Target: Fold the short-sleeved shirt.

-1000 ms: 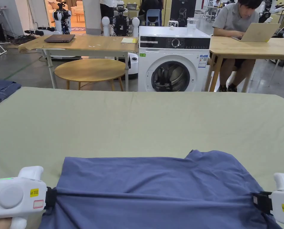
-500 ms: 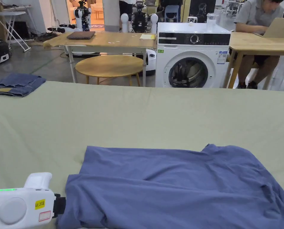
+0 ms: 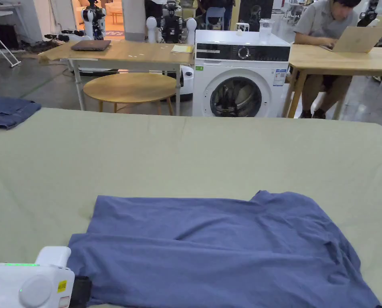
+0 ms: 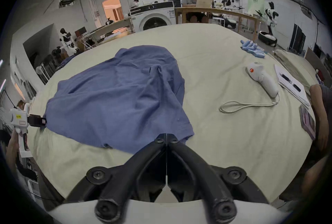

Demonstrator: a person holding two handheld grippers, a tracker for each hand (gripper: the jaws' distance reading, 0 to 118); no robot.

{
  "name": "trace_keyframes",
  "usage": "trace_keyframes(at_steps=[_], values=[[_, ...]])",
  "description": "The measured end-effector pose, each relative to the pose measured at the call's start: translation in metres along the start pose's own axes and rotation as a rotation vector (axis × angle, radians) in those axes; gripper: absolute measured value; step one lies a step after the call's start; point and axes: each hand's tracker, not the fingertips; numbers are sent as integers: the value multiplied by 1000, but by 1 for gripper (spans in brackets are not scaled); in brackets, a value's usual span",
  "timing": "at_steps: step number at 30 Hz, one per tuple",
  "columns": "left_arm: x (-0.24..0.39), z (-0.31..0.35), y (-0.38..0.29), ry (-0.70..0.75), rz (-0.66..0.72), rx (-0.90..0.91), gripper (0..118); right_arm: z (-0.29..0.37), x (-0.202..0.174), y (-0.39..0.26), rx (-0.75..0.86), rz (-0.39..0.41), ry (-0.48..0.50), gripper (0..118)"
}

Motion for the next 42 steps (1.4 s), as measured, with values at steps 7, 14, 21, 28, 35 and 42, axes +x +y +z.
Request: trace_keyframes(at_steps=[7,14,21,28,35,42], values=[[6,20,1,-48,-60,38,6,-16,-6,0,-26,-15,35,116],[4,23,-3,-54,-37,46,6,-35,-19,-1,-89,18,30,99],[-5,37,-8,-65,-7,73,5,-7,-33,-7,-45,54,38,7],[-17,78,-32,-78,-8,131,3,33,-22,-18,-21,45,60,7],[-31,117,-100,-77,30,117,3,85,-17,-77,-37,56,78,7],[-44,123,-138,-79,70,73,3,103,-11,-119,-82,18,95,7]])
